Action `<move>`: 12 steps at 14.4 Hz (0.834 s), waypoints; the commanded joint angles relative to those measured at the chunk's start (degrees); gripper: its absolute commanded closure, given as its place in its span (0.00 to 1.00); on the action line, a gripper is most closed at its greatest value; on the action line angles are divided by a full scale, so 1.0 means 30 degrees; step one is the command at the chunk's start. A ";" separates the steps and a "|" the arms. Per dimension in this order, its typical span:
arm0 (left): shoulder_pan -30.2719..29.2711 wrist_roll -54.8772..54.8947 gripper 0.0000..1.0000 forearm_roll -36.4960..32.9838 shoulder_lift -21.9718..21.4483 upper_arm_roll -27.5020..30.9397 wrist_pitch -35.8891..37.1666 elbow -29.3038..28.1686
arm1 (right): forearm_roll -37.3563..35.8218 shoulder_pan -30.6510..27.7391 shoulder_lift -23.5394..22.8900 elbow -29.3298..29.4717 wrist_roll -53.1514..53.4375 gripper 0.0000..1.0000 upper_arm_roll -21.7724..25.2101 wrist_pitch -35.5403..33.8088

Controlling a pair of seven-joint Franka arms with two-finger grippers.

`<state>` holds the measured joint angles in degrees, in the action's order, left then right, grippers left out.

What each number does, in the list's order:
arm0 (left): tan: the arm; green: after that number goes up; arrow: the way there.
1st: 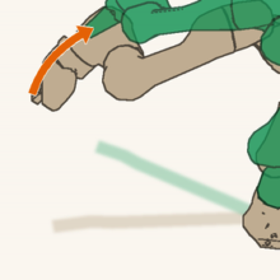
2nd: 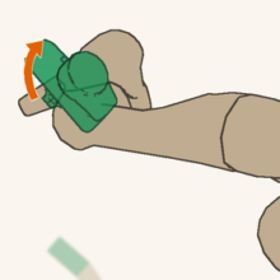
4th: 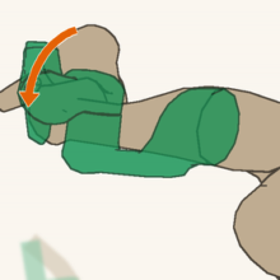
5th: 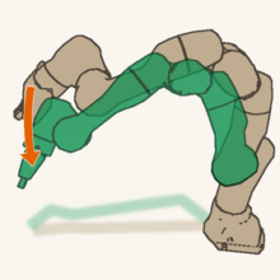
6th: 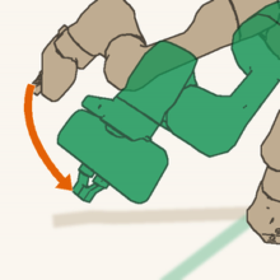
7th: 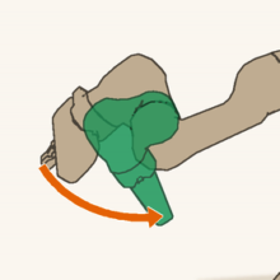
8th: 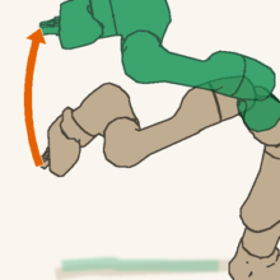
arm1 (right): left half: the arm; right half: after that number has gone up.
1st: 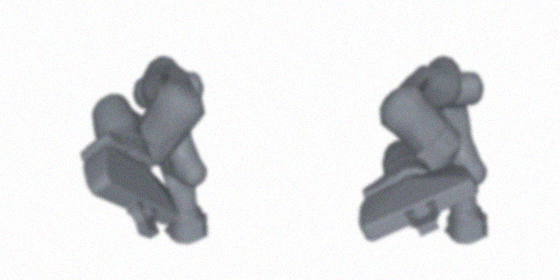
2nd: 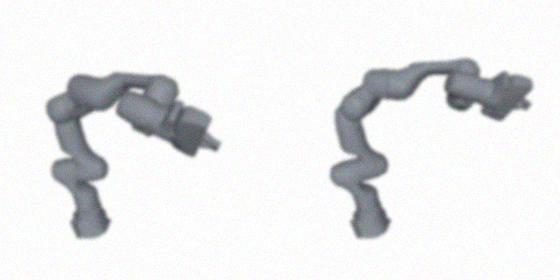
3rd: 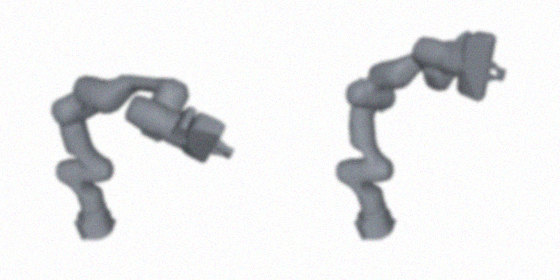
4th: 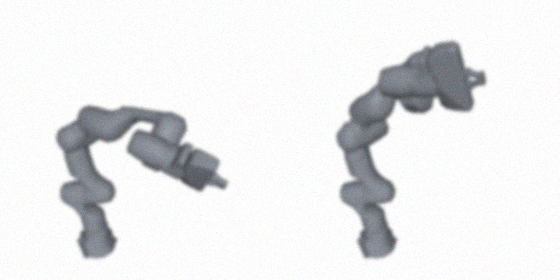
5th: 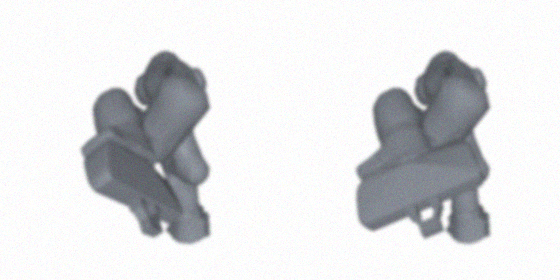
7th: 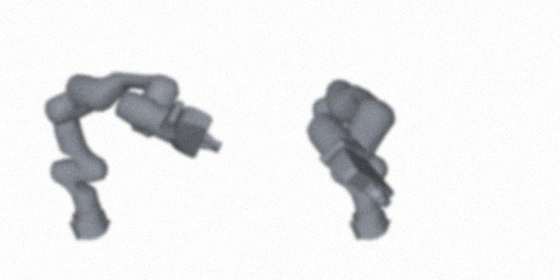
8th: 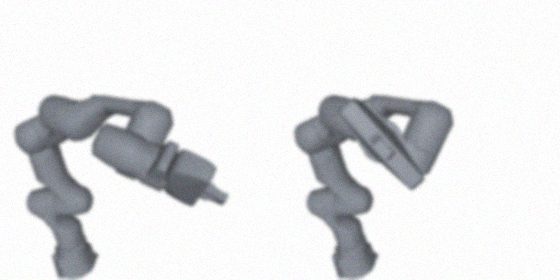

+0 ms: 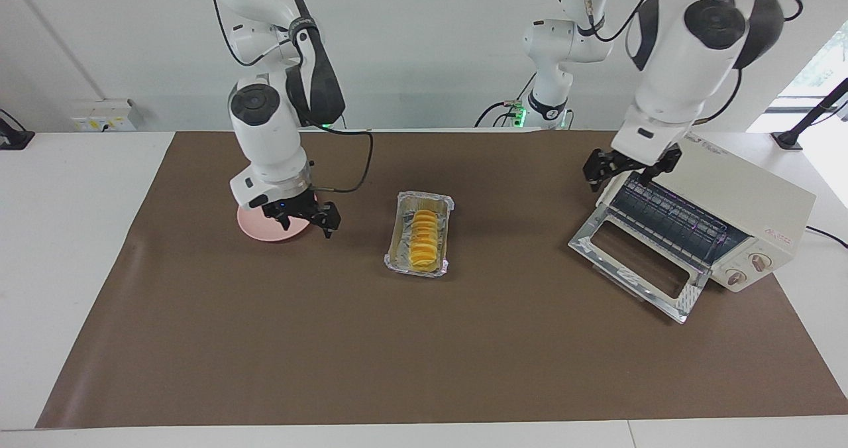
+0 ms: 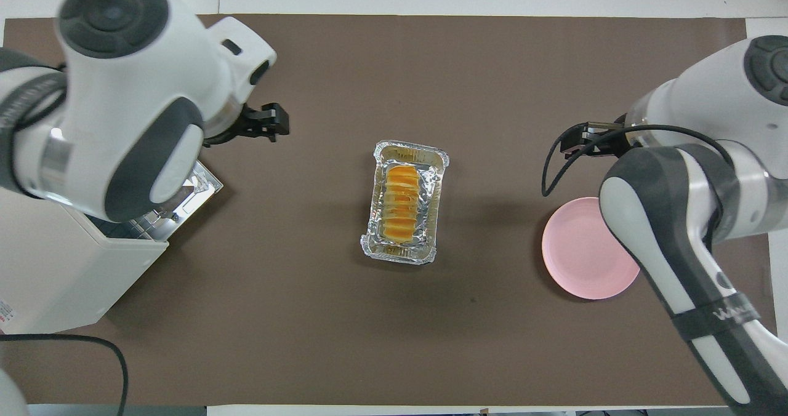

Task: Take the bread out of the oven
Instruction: 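Grasp the foil tray edge with the right gripper while the left retracts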

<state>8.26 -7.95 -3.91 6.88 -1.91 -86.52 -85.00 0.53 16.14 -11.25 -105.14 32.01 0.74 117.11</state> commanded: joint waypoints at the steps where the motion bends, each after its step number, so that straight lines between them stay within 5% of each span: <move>1: -0.0293 0.0540 0.00 0.0307 -0.1790 -0.0241 0.1793 -0.1195 | 0.0204 0.1439 -0.1518 0.1643 0.3058 0.00 0.0104 -0.0188; 3: -0.0351 0.0540 0.00 0.0336 -0.3194 -0.0212 0.2181 -0.2364 | -0.0029 0.2668 -0.2487 0.2087 0.4877 0.00 0.0104 -0.0101; 12: -0.1612 0.0540 0.00 0.1772 -0.3349 -0.0329 0.1625 -0.2546 | -0.0761 0.4843 -0.3546 -0.0867 0.6995 0.00 0.0104 0.3468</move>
<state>3.93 -6.57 0.34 -1.85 -2.62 -80.32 -90.98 -0.13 30.00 -22.48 -104.54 52.60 0.85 124.02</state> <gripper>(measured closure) 0.000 0.000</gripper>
